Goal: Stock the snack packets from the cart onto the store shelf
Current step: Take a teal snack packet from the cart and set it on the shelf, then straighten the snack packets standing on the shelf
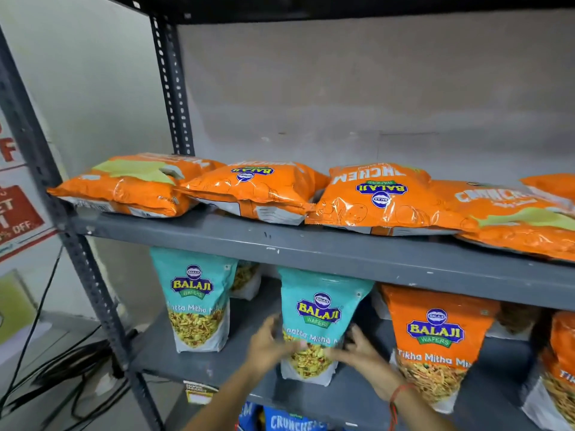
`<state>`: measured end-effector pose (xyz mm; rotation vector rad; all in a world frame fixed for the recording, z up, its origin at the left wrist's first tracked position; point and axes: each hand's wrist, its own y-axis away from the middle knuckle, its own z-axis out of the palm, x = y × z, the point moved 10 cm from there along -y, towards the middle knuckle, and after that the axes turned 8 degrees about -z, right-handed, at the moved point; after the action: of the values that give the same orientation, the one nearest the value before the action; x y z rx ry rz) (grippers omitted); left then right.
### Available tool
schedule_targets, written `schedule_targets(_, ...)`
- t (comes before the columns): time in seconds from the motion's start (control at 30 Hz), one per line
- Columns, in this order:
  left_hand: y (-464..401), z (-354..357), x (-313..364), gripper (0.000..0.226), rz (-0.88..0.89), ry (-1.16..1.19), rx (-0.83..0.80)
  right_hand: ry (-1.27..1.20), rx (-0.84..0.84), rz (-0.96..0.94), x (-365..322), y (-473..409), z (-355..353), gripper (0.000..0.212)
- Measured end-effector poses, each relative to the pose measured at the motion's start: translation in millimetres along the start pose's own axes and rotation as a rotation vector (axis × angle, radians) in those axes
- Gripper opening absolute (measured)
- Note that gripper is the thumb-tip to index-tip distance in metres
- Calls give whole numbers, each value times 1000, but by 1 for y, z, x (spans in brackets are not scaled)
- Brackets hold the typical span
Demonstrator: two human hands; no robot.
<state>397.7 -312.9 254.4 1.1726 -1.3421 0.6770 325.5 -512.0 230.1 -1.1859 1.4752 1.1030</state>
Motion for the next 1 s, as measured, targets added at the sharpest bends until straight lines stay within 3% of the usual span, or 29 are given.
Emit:
schedule_targets(0.1, -9, 8, -61, 84, -71, -96, 33, 22, -82, 76, 44, -3, 22, 78)
schedule_targets(0.17, -14, 6, -85, 75, -85, -65, 65, -16, -41, 78, 61, -7, 27, 85)
schedule_targets(0.33, -12, 3, -78, 66, -70, 12, 103, -48, 10, 33, 70, -22, 38, 82)
schedule_targets(0.47, -19, -1, -76, 60, -63, -24, 115, -76, 33, 22, 65, -28, 41, 101)
schedule_targets(0.53, -13, 0, -73, 54, -58, -40, 124, -76, 34, 18, 64, -24, 42, 98)
schedule_targets(0.6, -1, -4, -69, 52, -54, -38, 193, -89, 40, 7, 58, -14, 41, 96)
schedule_targets(0.73, 38, -9, -54, 37, -13, -92, 327, -87, 113, -23, 40, 20, 29, 118)
schedule_targets(0.9, 65, 19, -19, 31, 65, -169, 265, -21, 269, -134, 2, 68, -6, 88)
schedule_targets(1.0, 75, 62, 0, 31, 106, -177, 159, 88, 542, -211, -15, 115, -55, 51)
